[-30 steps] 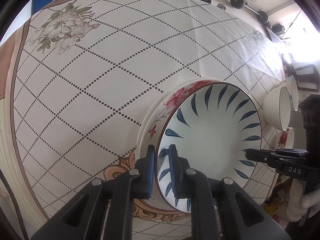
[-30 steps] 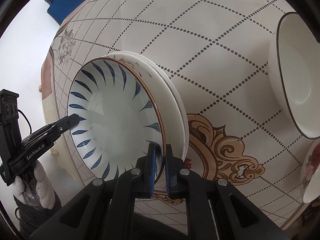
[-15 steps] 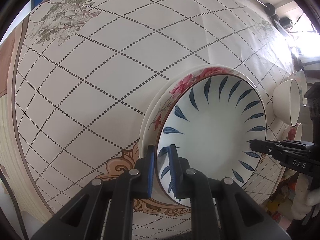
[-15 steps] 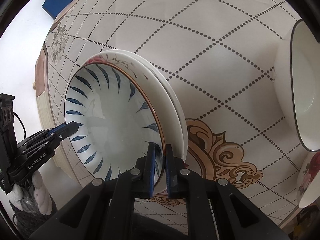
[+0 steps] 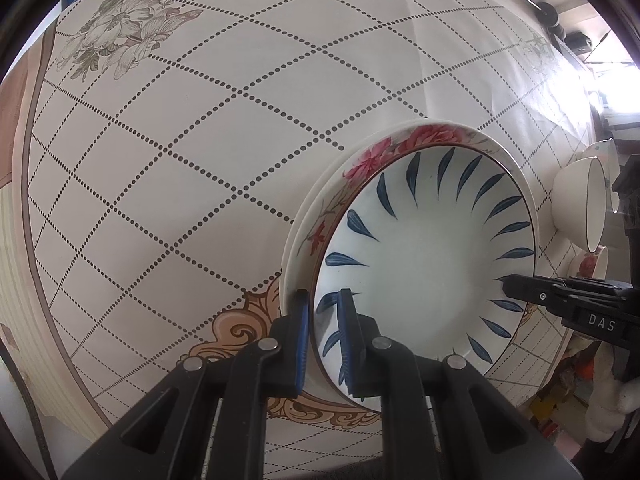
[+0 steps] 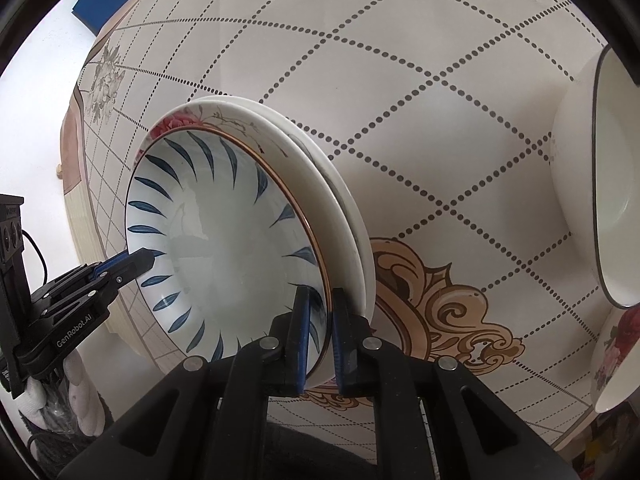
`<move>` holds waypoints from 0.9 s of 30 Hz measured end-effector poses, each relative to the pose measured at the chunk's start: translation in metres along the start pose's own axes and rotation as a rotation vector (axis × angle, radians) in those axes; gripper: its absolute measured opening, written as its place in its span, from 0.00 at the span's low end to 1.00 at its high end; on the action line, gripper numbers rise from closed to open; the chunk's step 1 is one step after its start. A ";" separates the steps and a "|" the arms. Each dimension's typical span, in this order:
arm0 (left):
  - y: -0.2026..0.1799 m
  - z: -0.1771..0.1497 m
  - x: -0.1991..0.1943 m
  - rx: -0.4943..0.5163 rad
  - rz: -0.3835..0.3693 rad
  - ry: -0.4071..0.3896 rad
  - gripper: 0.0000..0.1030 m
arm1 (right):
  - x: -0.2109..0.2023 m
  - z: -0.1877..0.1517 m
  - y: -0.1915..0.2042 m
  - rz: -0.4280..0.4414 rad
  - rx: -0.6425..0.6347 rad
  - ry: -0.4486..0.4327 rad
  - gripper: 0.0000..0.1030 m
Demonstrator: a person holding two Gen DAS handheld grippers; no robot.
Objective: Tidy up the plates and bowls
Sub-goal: 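Lower the blue-striped plate onto the pink-rose plate stack with both tools, then open both tools to release the blue-striped plate on the stack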
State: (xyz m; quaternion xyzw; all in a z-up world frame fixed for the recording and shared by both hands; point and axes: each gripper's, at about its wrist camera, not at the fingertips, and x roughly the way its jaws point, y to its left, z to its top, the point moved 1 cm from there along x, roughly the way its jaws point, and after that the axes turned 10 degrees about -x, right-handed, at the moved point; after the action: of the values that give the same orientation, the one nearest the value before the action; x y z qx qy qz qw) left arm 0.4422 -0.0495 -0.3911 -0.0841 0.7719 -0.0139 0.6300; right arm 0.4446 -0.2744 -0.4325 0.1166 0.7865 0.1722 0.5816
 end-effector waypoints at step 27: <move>-0.014 -0.016 -0.060 -0.032 0.104 -0.211 0.43 | -0.052 -0.011 0.060 -0.279 -0.109 -0.150 0.97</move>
State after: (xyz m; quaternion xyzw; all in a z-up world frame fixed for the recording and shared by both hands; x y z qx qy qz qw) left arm 0.4395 -0.0561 -0.3277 -0.0548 0.7049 0.0402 0.7060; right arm 0.4484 -0.2413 -0.3594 -0.0131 0.7388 0.1230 0.6624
